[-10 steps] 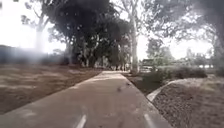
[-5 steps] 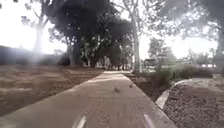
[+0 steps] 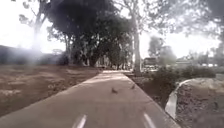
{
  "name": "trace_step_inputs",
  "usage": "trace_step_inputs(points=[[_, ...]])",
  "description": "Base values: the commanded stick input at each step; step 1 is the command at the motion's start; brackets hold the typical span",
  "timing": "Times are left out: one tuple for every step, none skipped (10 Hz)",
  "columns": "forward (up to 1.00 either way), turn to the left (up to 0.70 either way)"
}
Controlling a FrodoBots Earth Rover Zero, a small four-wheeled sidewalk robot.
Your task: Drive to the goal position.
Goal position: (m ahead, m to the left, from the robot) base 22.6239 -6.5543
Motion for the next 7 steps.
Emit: trace_step_inputs(points=[[0.7, 0.0], [0.7, 0.0], [0.7, 0.0], [0.7, 0.0], [0.7, 0.0], [0.7, 0.0], [0.7, 0.0]])
